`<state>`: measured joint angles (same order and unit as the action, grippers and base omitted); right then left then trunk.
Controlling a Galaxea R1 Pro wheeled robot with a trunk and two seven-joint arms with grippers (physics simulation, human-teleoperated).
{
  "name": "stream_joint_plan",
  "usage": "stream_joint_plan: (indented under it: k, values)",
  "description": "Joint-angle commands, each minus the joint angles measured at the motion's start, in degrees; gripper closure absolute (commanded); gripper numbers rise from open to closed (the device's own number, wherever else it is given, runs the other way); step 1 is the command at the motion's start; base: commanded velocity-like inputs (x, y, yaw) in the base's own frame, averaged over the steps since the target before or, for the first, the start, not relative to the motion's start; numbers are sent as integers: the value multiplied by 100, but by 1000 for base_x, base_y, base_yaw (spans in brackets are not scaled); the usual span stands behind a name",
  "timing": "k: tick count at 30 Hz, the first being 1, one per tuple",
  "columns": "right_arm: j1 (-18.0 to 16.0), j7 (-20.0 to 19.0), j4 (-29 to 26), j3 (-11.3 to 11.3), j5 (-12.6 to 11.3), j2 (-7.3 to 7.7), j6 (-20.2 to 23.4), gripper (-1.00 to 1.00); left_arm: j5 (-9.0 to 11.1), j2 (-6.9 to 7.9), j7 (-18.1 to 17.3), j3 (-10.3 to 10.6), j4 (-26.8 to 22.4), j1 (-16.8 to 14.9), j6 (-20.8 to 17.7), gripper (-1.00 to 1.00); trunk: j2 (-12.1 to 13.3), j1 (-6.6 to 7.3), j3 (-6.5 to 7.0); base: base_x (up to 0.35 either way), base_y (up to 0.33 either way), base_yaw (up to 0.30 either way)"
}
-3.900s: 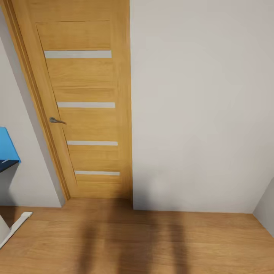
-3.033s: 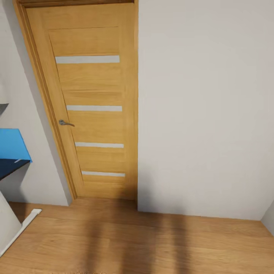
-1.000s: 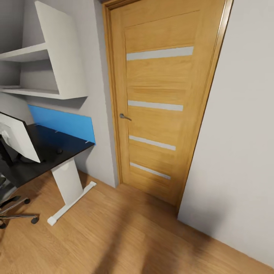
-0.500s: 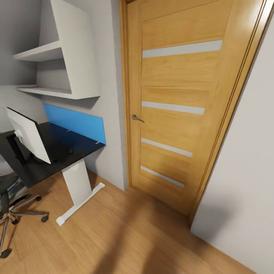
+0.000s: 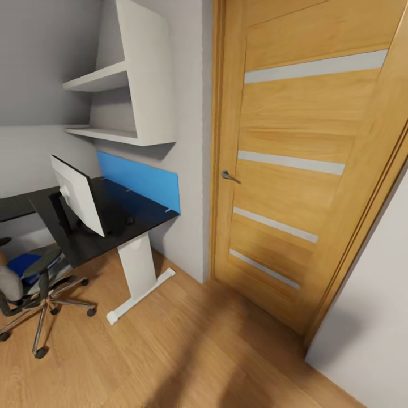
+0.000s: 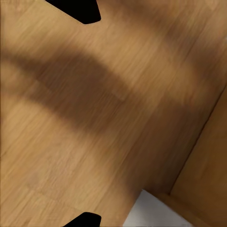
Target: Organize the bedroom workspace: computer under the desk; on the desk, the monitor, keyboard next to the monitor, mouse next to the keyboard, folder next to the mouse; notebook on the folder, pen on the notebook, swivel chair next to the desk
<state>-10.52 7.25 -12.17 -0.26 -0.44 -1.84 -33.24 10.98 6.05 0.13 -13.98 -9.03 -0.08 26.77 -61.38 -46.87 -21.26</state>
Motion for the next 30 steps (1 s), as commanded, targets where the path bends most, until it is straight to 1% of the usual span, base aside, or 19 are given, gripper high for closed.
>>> stream_joint_plan:
  k: [1, 17, 22, 30]
  values:
    - [-3, 13, 3, 0, -2, -4, -16, -100, 52, 1, 6, 29, -2, -1, 12, -100, -4, 0, -10, 1, 0, 259]
    - [-3, 13, 4, 17, 12, -9, -40, -100, 54, -1, 13, 27, -2, -1, 6, -100, -4, 0, -95, 4, 0, 233]
    - [-3, 10, 4, 17, 16, -9, -42, -100, 54, -12, 13, 32, -2, -1, 4, -100, -4, 0, -116, 227, 0, 242]
    - [-3, 13, 4, 25, 19, -9, -44, -100, 54, -16, 13, 35, -2, -1, -6, -100, -4, 0, -146, 320, 0, 251]
